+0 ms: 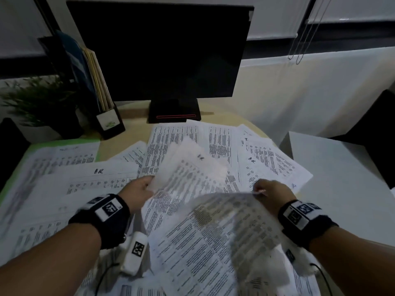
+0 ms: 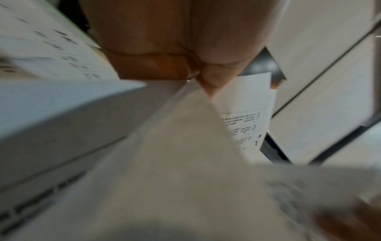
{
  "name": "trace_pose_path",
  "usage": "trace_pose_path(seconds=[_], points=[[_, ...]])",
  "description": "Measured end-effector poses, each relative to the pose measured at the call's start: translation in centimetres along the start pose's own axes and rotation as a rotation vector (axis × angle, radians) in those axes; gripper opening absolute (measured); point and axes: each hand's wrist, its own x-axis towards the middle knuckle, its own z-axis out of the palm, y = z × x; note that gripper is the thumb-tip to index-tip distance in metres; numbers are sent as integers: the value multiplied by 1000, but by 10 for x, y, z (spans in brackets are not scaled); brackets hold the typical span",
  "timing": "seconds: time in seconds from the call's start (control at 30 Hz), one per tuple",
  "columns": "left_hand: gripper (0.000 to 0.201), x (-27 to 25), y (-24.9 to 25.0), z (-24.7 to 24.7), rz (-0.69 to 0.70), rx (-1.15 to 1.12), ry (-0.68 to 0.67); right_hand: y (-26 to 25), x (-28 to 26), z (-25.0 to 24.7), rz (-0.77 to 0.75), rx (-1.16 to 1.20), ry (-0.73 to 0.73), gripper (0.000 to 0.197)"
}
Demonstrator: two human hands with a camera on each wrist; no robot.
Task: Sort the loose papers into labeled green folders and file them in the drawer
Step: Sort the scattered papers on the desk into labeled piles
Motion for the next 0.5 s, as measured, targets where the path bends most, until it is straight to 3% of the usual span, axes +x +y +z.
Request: trace_pose_path(seconds=[0.03, 0.13, 0.2, 0.3, 0.4, 0.43, 0.5], points=[[34, -2, 5, 4, 19, -40, -26, -11, 4, -1, -48, -17, 58, 7], [30, -11, 23, 16, 77, -123, -77, -45, 11, -12, -135, -130, 178, 23], [33, -16, 31, 19, 109, -134, -87, -65, 14, -22, -117, -137, 150, 28], [18, -26, 37, 20, 109, -237, -105, -87, 15, -32, -27, 281, 94, 8], [58, -29, 28, 23, 126, -112, -105, -92, 17, -31, -20, 440, 139, 21], [63, -30, 24, 25, 127, -97, -111, -93, 16, -30, -23, 437, 147, 21], [55, -23, 9, 32, 120, -47, -80, -90, 18, -24, -11, 421, 189, 14]])
